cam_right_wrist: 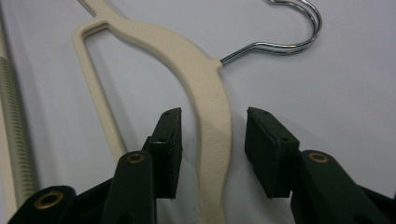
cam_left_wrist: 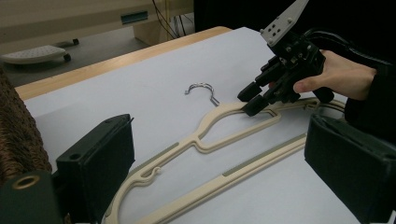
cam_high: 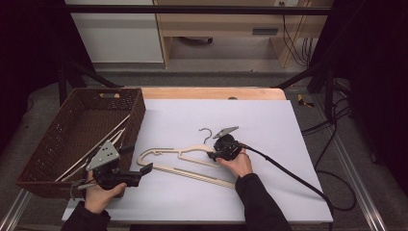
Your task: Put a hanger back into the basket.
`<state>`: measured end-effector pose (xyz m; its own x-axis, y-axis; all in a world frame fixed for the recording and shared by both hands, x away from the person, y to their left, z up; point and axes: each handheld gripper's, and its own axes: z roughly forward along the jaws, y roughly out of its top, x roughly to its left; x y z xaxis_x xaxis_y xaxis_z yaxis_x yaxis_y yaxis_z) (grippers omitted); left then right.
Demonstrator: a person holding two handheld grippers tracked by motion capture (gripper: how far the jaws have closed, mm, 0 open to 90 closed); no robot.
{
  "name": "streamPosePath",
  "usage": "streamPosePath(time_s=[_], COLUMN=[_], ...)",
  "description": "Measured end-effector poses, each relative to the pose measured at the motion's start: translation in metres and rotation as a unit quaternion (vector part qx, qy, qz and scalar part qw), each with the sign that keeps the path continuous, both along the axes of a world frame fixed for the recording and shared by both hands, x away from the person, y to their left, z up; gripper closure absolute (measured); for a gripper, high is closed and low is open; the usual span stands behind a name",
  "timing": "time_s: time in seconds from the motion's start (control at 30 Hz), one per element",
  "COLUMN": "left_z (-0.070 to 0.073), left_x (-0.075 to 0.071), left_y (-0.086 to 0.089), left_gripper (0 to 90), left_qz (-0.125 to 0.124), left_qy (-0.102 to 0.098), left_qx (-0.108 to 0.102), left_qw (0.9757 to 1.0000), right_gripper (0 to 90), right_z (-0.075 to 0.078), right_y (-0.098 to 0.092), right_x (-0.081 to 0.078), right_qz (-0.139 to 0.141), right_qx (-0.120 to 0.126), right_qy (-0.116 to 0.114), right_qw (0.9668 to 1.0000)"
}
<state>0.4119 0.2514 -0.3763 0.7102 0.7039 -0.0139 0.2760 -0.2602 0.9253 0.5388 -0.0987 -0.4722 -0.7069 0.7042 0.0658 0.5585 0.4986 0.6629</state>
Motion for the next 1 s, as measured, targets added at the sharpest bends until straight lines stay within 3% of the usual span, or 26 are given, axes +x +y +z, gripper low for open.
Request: streamPosePath(time_s=[0.13,0.53,0.67,1.0], left_z=[0.001,0.001,0.001,-0.002], left_x=[0.0,0.001,0.004,0.03], left_y=[-0.001,-0.01,-0.019,-0.057], left_gripper=[8.4,8.6,8.6,9.7], left_qz=[0.0,-0.008,-0.017,-0.041], left_qy=[0.0,-0.002,0.0,0.021], left_qx=[0.001,0.01,0.017,0.055], left_qw=[1.0,0.9999,0.9997,0.9974], right_gripper=[67.4,73.7,74.0,74.4], right_z=[0.001,0.001,0.002,0.011], right_y=[0.0,0.0,0.001,-0.003], right_x=[-0.002,-0.003,-0.004,-0.007], right_qz=[0.004,0.003,-0.011,0.001], right_qx=[-0.011,-0.015,-0.01,-0.004], right_qy=[-0.002,0.0,0.008,-0.01], right_qw=[0.9999,0.9999,0.9999,0.9999])
